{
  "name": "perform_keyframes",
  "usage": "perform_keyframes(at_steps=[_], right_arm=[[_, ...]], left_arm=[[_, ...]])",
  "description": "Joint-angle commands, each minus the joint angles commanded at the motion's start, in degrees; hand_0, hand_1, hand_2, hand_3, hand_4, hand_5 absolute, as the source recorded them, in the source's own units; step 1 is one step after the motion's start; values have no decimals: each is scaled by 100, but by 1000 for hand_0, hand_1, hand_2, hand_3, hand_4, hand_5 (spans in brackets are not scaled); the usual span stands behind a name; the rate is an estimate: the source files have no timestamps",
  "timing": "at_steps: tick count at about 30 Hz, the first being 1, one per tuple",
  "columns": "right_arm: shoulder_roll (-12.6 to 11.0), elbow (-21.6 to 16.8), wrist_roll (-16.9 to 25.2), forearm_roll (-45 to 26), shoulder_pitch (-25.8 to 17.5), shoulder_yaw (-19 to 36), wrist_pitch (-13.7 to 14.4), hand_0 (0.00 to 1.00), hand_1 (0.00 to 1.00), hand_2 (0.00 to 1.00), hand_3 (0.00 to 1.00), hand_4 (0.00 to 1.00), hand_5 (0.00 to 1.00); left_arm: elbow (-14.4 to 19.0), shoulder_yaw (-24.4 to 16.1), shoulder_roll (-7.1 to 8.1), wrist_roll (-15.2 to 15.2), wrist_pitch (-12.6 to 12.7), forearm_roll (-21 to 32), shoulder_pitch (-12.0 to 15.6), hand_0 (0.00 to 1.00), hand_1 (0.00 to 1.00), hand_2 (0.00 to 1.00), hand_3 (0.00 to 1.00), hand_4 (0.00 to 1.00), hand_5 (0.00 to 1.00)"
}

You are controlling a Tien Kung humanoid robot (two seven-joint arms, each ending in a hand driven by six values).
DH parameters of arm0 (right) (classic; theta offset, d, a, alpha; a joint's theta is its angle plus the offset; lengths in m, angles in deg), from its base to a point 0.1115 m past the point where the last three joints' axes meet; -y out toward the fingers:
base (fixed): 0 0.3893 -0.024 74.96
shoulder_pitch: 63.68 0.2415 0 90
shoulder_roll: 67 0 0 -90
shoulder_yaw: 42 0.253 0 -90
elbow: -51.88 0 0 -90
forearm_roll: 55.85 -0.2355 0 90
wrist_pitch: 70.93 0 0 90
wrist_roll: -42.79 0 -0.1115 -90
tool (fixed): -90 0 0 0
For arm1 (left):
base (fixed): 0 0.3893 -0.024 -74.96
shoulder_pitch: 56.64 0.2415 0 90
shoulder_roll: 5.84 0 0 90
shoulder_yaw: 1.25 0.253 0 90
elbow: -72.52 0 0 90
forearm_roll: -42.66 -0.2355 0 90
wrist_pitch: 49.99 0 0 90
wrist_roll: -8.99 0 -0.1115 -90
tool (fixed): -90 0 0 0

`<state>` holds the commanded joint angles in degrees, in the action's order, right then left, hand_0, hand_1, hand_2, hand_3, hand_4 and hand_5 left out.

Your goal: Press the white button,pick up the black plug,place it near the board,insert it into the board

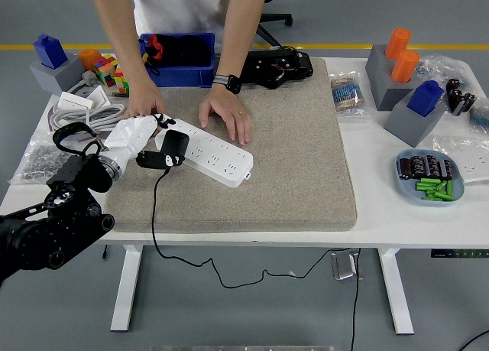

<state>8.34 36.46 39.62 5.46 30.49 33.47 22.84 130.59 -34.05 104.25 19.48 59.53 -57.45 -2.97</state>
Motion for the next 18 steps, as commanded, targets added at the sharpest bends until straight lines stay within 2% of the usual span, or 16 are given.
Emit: perform_keyframes(at_steps=[11, 18], right_arm=[[-10, 1, 6, 2, -15, -11, 4, 746, 622, 620, 596, 618, 390], [-8, -4, 10, 4, -18, 2, 4, 745, 621, 620, 596, 618, 389]], left_arm=[[507, -82, 294, -33, 151, -236, 323, 797, 827, 751, 763, 884, 381], [608, -6, 311, -19, 166, -260, 396, 795, 821, 744, 749, 879, 379]])
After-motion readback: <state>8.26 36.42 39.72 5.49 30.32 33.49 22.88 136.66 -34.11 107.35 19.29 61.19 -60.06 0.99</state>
